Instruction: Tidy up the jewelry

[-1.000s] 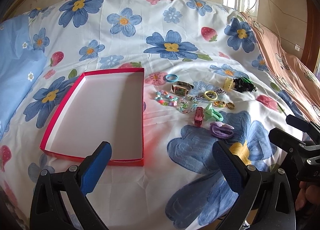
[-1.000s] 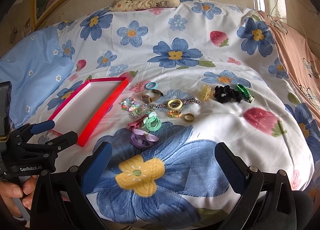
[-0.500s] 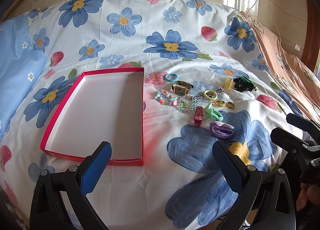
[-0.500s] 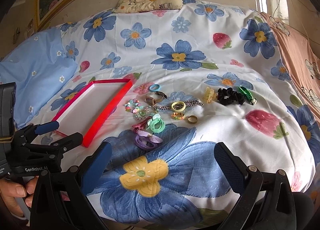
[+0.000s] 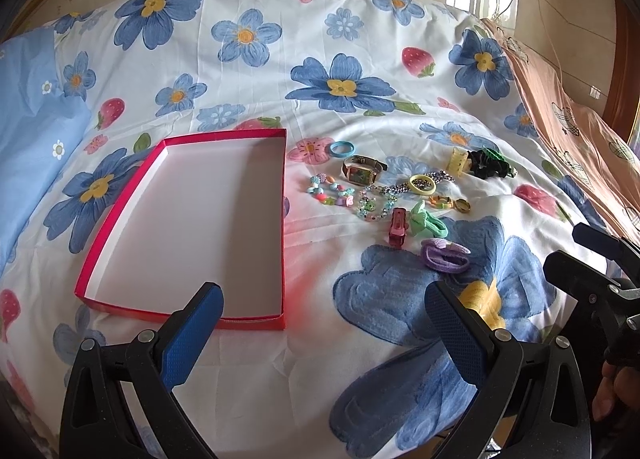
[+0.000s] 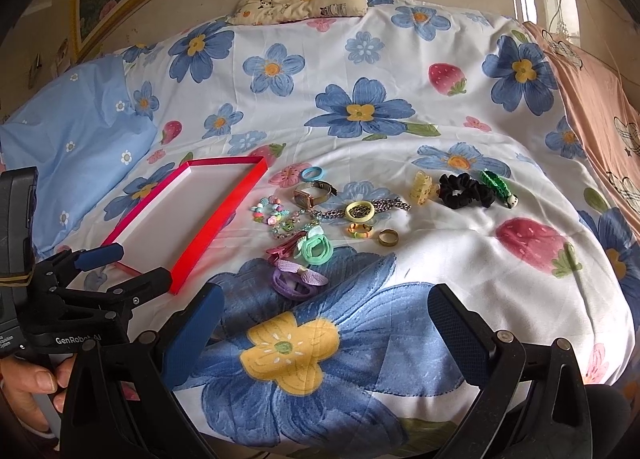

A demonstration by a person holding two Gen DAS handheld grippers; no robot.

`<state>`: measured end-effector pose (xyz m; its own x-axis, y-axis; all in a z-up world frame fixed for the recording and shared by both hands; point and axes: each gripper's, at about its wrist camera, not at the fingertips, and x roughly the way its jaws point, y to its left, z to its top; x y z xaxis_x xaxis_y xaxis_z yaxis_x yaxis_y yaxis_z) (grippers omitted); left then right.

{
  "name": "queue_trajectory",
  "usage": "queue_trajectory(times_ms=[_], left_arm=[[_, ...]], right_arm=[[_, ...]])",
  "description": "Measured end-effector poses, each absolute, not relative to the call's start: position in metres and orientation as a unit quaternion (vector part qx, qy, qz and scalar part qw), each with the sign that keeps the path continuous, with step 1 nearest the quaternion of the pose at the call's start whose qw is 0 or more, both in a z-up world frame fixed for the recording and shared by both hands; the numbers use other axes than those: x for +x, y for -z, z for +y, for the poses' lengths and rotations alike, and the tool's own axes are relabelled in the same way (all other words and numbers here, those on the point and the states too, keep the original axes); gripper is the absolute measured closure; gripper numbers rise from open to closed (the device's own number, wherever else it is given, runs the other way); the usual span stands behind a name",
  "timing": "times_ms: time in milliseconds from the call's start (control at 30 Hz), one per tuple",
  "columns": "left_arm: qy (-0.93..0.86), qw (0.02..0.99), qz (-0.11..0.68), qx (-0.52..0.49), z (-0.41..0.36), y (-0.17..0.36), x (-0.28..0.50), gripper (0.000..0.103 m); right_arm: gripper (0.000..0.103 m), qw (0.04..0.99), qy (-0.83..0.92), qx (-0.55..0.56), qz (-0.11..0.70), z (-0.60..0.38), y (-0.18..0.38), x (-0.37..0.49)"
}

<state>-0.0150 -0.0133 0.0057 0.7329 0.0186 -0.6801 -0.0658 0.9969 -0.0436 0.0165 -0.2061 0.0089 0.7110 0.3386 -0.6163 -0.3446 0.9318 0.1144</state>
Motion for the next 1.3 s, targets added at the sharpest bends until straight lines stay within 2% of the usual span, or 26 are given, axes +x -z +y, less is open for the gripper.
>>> queue_trajectory(times_ms=[133, 467, 700, 800, 1000, 1300], left_arm=[[-0.019, 0.929, 0.369, -0.034, -0.013, -0.004, -0.010, 0.002], [0.002, 0.923, 0.382, -0.037, -0.011, -0.003, 0.020, 0.003], [0.023, 0.914, 0.404, -0.026, -0.015, 0.005, 0.052, 0.013], [0.032, 0.910, 0.412, -0.019, -0.017, 0.008, 0.067, 0.020], [0.052, 0.904, 0.424, -0.008, -0.027, 0.014, 0.100, 0.024], [0.065, 0.889, 0.453, -0.006, -0.033, 0.038, 0.134, 0.032]], right_arm=[[0.003, 0.925, -0.185, -0.005, 0.332, -0.206, -0.009, 0.017], [0.018, 0.920, -0.192, 0.004, 0.342, -0.208, -0.007, 0.035], [0.033, 0.912, -0.198, 0.020, 0.359, -0.214, -0.001, 0.057], [0.039, 0.908, -0.199, 0.025, 0.367, -0.218, 0.003, 0.068], [0.053, 0.901, -0.204, 0.025, 0.382, -0.222, 0.009, 0.094], [0.060, 0.886, -0.206, 0.019, 0.415, -0.220, 0.023, 0.131]])
